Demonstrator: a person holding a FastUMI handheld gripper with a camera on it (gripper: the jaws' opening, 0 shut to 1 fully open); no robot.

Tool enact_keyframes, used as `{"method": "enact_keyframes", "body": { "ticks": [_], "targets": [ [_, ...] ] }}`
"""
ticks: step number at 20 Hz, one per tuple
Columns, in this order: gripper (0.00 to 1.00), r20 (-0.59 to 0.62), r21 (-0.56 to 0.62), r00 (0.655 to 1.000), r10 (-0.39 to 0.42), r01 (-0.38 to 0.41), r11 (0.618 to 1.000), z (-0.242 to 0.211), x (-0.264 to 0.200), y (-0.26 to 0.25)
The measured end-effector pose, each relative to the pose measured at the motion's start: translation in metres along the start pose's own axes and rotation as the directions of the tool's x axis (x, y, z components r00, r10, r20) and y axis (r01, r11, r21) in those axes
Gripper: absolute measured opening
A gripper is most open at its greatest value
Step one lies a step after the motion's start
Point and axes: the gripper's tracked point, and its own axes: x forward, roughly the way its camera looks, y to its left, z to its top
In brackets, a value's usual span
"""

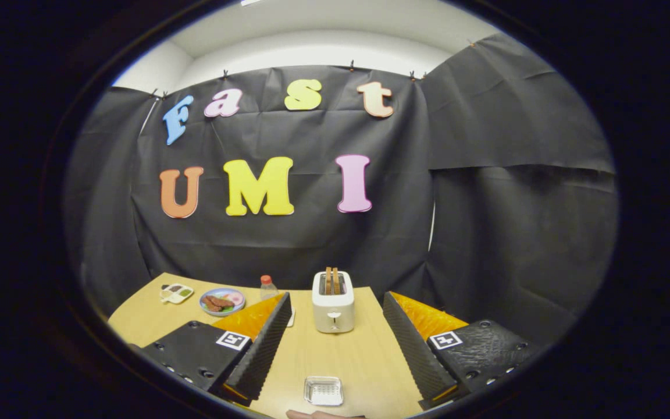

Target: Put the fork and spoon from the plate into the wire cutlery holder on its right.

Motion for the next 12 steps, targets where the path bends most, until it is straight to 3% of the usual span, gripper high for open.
{"method": "enact_keyframes", "body": {
  "ticks": [7, 12],
  "targets": [
    [0.96, -0.071, -0.059, 0.995, 0.07, -0.075, 0.995, -0.048, 0.036, 0.057],
    [0.96, -0.176, -0.15, 0.975, 0.136, -0.163, 0.975, -0.112, 0.071, 0.115]
  ]
}}
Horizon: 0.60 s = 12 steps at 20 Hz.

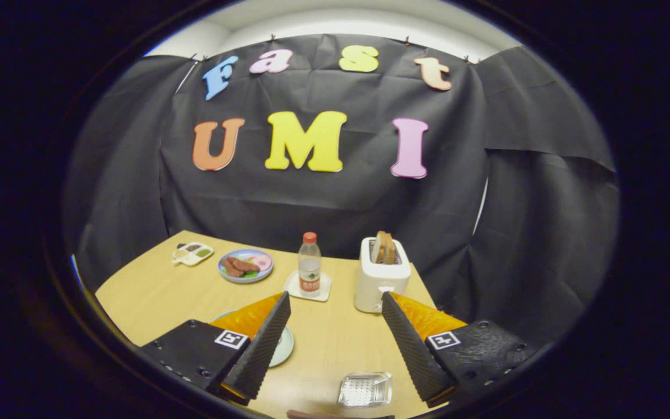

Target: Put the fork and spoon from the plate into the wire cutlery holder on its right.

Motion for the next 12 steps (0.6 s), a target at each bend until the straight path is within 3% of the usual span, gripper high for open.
{"method": "enact_keyframes", "body": {
  "ticks": [7, 12],
  "targets": [
    [0.95, -0.21, 0.037, 0.975, 0.075, -0.069, 0.997, -0.083, 0.049, 0.079],
    [0.94, -0.384, 0.103, 0.919, 0.084, -0.048, 0.994, -0.144, 0.069, 0.112]
  ]
}}
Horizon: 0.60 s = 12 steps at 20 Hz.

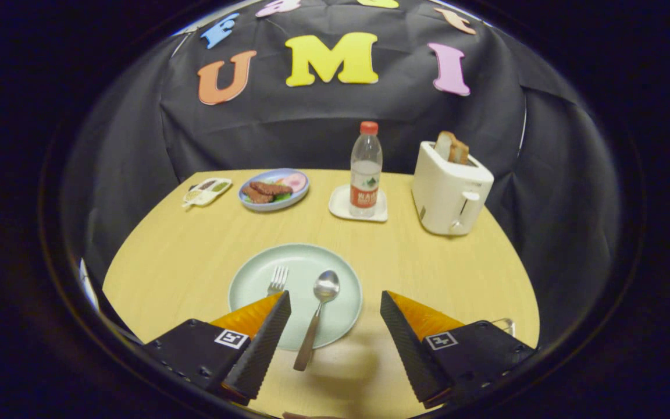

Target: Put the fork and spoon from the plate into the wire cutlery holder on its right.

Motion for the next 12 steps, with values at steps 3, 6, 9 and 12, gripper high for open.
{"method": "enact_keyframes", "body": {
  "ticks": [3, 6, 9, 12],
  "targets": [
    [0.87, -0.057, -0.006, 0.998, -0.032, 0.032, 0.999, -0.017, 0.025, 0.011],
    [0.72, -0.096, 0.016, 0.995, -0.03, 0.032, 0.999, -0.025, 0.043, 0.024],
    [0.62, -0.132, 0.024, 0.99, -0.052, 0.056, 0.998, -0.039, 0.054, 0.028],
    [0.36, -0.172, 0.041, 0.984, -0.056, 0.064, 0.997, -0.053, 0.06, 0.03]
  ]
}}
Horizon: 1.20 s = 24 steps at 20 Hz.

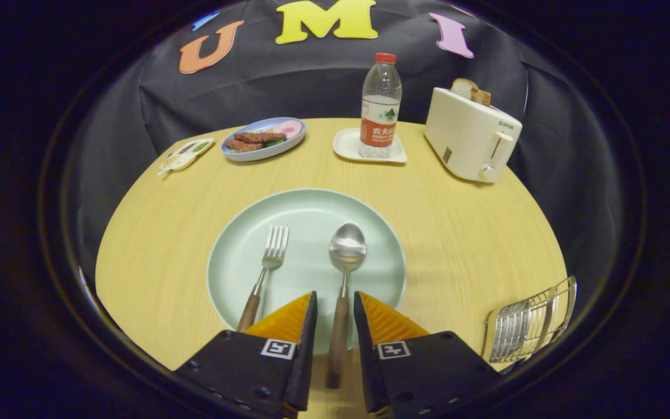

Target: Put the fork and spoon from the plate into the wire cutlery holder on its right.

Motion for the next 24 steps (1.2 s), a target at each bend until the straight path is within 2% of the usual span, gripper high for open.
{"method": "enact_keyframes", "body": {
  "ticks": [1, 3, 4, 6, 11, 12, 13, 20, 24],
  "targets": [
    [0.27, -0.02, 0.013, 1.0, -0.014, 0.015, 1.0, -0.005, 0.001, -0.002],
    [0.15, -0.022, 0.026, 1.0, 0.013, -0.013, 1.0, -0.005, 0.001, 0.003],
    [0.15, -0.022, 0.007, 1.0, -0.009, 0.009, 1.0, 0.0, -0.003, -0.002],
    [0.06, -0.027, -0.002, 1.0, 0.016, -0.016, 1.0, -0.007, -0.005, 0.002],
    [0.06, -0.003, -0.037, 0.998, 0.065, -0.065, 0.997, -0.009, -0.026, -0.001],
    [0.06, 0.012, -0.049, 0.998, 0.063, -0.062, 0.997, -0.007, -0.034, -0.004],
    [0.01, 0.024, -0.057, 0.997, 0.067, -0.065, 0.996, -0.008, -0.035, -0.008],
    [0.01, 0.063, -0.041, 0.995, 0.072, -0.07, 0.997, 0.002, -0.069, -0.035],
    [0.01, 0.089, -0.024, 0.994, 0.055, -0.053, 0.998, 0.006, -0.096, -0.067]
  ]
}}
